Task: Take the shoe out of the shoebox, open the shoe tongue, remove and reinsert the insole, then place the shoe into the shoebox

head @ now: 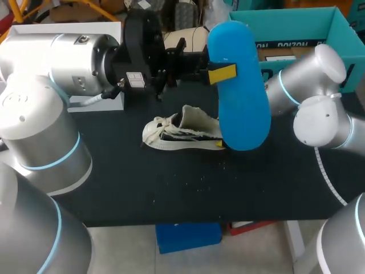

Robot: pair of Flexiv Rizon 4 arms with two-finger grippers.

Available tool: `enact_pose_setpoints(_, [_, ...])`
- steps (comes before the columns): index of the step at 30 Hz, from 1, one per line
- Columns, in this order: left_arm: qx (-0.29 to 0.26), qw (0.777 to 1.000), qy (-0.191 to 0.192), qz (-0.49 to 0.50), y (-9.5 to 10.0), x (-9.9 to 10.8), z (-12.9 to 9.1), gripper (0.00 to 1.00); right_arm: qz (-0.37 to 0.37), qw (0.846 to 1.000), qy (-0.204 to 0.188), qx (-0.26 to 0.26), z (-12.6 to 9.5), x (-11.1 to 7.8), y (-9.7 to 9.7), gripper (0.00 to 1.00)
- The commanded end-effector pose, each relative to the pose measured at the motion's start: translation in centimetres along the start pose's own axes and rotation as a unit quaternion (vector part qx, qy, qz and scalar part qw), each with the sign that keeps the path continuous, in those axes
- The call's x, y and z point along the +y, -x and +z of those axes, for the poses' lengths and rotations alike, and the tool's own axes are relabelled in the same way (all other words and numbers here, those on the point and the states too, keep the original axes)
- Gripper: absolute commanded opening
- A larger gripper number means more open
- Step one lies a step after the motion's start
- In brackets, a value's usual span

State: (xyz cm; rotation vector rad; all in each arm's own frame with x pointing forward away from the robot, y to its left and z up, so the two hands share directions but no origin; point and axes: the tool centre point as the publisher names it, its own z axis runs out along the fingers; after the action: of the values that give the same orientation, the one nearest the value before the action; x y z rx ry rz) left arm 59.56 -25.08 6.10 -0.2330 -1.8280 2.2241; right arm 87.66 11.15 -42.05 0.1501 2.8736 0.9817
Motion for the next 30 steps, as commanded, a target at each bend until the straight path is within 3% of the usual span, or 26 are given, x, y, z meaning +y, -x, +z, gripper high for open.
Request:
enact_pose_setpoints(1, [-0.002,1.0,-0.001,0.001,-0.1,0.2,0.1,0.0,0.003,0.997,0.076,0.0,0.6,-0.7,-0.1,1.0])
enact_pose_setpoints(23, [-0.002,1.0,-0.001,0.001,-0.1,0.2,0.1,0.0,0.026,0.993,0.113,0.0,1.5,-2.2,-0.4,1.0])
enact_pose_setpoints(30, [-0.002,1.0,-0.001,0.001,-0.1,0.2,0.1,0.0,0.014,0.999,0.037,0.023,-0.7,-1.9,0.4,1.0])
